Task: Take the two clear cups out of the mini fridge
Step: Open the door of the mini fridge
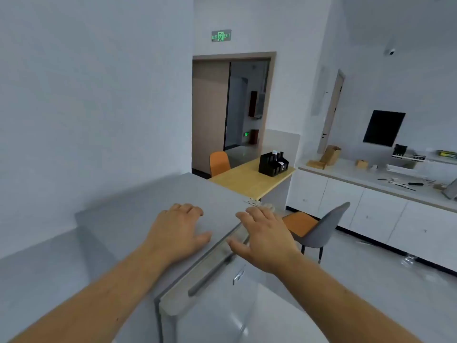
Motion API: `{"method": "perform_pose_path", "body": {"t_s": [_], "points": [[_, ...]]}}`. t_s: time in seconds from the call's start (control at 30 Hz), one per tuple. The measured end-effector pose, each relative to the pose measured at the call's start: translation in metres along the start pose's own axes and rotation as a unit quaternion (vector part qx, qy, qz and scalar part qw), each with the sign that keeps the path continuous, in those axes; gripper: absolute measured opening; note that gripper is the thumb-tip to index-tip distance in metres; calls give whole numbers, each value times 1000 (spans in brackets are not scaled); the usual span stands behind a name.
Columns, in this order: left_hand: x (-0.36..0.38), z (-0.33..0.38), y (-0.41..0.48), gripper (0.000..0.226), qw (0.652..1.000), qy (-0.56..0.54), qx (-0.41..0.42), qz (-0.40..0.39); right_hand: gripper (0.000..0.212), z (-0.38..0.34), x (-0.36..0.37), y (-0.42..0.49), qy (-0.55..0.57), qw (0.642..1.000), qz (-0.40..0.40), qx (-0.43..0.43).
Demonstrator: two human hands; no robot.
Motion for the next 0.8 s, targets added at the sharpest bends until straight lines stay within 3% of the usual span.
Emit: {"method": "perform_pose_path", "body": {"t_s": [0.23, 0.47, 0.53, 0.67, 0.8], "points": [[42, -11, -1, 73, 993, -103, -16, -47, 80, -12, 55, 13, 67, 996, -61, 2], [43, -7, 1, 71, 991, -127, 13, -47, 70, -17, 73, 8, 111, 993, -36, 12], [43, -6, 1, 70, 991, -125, 16, -44, 58, -22, 67, 4, 120, 993, -7, 6], [43, -7, -1, 69, 990, -132, 18, -49, 14, -53, 43, -19, 115, 981, 132, -86], [44, -8, -2, 73, 989, -138, 12, -61, 22, -70, 46, -35, 127, 976, 118, -135]]}}
Point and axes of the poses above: each hand's wrist, its own y-axis towards the middle knuckle, its own x-axis out of the palm, z = x × y, the point moved 8 cm from there along y, towards the middle knuckle, and after that the axes turned 6 degrees about -z, right-handed, at the moved point
